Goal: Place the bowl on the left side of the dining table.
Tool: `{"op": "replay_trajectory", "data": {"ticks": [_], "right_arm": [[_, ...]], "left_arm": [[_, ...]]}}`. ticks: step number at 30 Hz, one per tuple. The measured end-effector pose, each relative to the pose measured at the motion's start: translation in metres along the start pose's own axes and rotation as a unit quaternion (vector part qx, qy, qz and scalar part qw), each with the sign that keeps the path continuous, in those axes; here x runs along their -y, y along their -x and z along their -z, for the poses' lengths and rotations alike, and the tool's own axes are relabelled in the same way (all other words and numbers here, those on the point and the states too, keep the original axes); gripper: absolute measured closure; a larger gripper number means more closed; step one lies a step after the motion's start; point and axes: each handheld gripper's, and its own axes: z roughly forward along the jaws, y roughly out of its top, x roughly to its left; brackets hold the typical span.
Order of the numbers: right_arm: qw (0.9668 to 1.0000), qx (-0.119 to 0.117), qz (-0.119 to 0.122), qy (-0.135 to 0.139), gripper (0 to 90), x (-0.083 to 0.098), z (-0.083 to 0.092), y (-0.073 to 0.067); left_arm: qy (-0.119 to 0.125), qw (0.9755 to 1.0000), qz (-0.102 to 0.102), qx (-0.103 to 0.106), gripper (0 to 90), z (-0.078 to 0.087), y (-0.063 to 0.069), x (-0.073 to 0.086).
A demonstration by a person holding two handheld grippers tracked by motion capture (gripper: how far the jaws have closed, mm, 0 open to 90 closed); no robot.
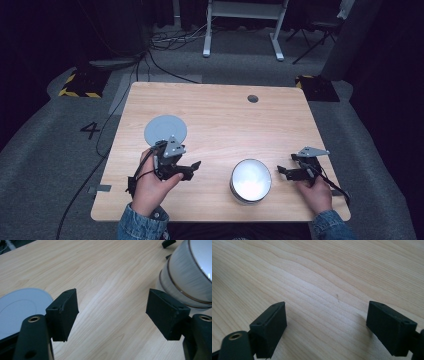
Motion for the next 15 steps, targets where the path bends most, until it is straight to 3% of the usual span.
{"op": "replay_trajectory", "data": {"ticks": [6, 11, 12, 15], "right_arm": [[1.0, 0.005, -0.006, -0.002, 16.4, 0.0, 0.001, -0.001], [1.0, 0.006, -0.004, -0.003, 16.4, 0.0, 0.001, -0.001], [1.0, 0.006, -0.004, -0.003, 16.5, 0.0, 0.001, -0.001], [1.0, 0.006, -0.004, -0.003, 16.5, 0.0, 0.001, -0.001]], "left_arm": [[0.007, 0.9987, -0.028, 0.043, 26.6, -0.016, 0.025, -0.02], [0.022, 0.9969, -0.043, 0.062, 28.9, -0.028, 0.04, -0.028], [0.028, 0.9949, -0.05, 0.083, 28.9, -0.035, 0.048, -0.032], [0.023, 0.9935, -0.062, 0.093, 29.4, -0.044, 0.055, -0.037]]}}
